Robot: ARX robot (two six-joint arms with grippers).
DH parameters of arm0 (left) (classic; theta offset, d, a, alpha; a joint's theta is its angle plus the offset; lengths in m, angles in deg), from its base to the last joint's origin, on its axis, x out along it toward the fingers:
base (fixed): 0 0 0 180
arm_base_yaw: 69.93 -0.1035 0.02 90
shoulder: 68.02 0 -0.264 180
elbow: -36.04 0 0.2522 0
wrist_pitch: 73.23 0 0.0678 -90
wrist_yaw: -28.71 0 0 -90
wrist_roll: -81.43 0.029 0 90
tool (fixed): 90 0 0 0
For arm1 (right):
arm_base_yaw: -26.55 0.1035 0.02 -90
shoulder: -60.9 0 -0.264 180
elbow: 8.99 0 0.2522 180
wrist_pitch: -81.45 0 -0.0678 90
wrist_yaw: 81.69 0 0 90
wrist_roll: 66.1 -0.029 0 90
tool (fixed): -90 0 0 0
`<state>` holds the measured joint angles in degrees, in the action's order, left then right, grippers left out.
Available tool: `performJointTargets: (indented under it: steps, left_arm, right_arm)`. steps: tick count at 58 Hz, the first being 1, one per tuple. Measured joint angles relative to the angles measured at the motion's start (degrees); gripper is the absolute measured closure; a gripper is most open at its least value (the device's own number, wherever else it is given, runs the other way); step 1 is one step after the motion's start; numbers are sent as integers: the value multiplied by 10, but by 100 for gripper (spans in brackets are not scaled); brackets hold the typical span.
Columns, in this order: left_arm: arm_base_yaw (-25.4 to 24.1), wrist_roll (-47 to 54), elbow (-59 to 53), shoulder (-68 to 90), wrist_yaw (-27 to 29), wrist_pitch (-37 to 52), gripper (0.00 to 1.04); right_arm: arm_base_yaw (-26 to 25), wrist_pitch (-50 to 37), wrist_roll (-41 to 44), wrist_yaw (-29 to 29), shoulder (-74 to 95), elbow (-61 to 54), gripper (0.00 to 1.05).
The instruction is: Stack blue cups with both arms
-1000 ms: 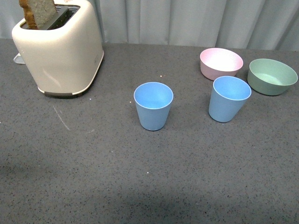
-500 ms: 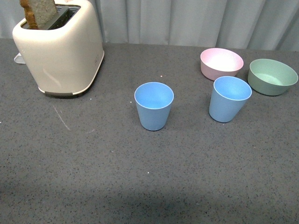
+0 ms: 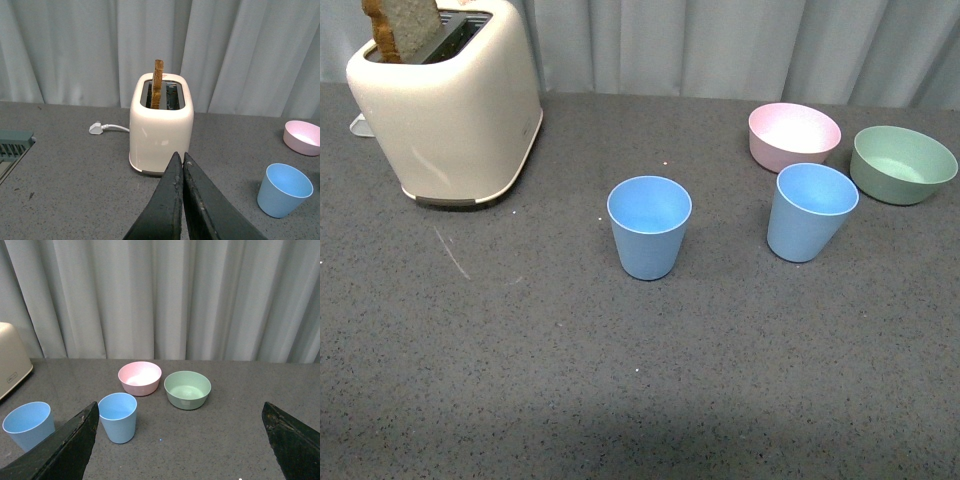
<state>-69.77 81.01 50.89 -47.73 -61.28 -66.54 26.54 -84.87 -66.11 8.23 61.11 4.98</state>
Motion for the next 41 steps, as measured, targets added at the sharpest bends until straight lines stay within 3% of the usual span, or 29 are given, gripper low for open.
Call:
performJointTargets:
  steps: [33, 37, 41]
  left_arm:
    - [0, 0, 0, -102, 0, -102, 101]
    - [0, 0, 0, -170, 0, -190, 101]
    - [0, 0, 0, -199, 0, -202, 101]
  right_arm:
    - [0, 0, 0, 0, 0, 0, 10]
    - [0, 0, 0, 0, 0, 0, 10]
    - [0, 0, 0, 0, 0, 0, 10]
